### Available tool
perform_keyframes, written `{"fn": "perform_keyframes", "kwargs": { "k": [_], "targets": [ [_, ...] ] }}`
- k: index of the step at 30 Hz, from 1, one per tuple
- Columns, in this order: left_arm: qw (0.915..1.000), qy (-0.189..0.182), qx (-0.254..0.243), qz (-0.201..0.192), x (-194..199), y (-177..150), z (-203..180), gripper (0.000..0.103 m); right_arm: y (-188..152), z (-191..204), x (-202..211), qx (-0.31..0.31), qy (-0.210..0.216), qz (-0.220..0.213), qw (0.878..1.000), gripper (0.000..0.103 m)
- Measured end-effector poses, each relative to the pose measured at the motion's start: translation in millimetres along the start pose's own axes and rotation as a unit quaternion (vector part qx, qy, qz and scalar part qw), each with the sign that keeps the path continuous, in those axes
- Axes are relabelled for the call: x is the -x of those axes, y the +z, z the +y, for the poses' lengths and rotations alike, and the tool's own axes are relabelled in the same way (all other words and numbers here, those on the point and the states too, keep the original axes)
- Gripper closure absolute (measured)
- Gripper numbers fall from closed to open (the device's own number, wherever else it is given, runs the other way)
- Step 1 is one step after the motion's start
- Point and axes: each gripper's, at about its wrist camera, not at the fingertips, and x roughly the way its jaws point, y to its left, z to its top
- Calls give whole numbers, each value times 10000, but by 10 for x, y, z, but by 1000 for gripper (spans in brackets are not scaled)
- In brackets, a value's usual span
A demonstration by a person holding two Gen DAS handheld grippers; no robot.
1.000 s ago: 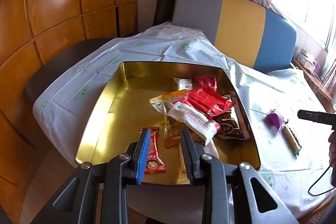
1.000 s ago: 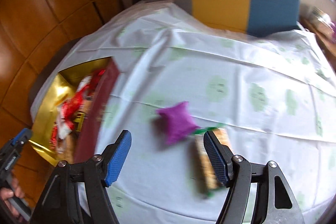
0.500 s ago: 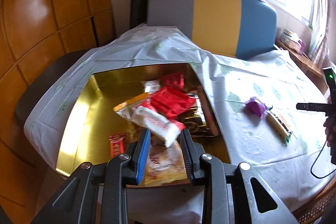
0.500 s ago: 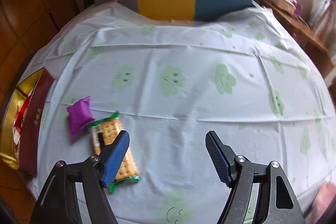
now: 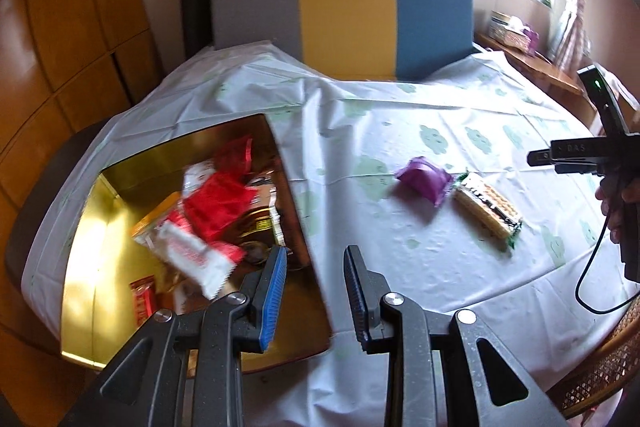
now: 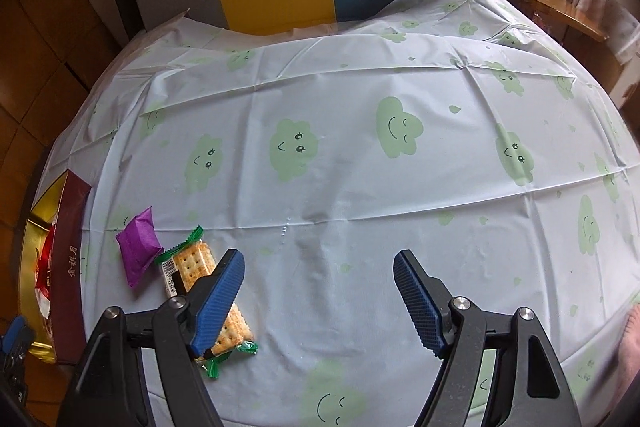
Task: Organize snacks
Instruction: 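Move both grippers to the purple pouch and the cracker packet, then grasp the purple pouch with the left gripper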
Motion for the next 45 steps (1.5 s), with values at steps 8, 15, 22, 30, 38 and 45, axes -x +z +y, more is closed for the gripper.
{"fn": "perform_keyframes", "kwargs": {
  "k": [8, 15, 22, 30, 38, 45],
  "targets": [
    [9993, -143, -298, 160, -173, 94, -253, 73, -38, 76, -44, 124, 140, 149, 9997, 23],
    [9977, -437, -362, 380, -349, 190, -427, 73, -57, 144, -84, 278, 173, 241, 9992, 23],
    [9954, -744, -307, 515, -565, 391, -601, 72, -43, 105, -69, 155, 193, 245, 9994, 23],
    [9899, -1099, -54, 897, -935, 554, -738, 65, -25, 124, -43, 179, 237, 206, 9993, 21],
    [9751, -1485, 925, 1362, -1305, 713, -766, 54, -17, 129, -27, 185, 244, 182, 9994, 21],
    [9625, -1441, 1667, 1584, -1627, 790, -747, 47, -1, 139, -17, 212, 241, 146, 9994, 20]
  ]
}}
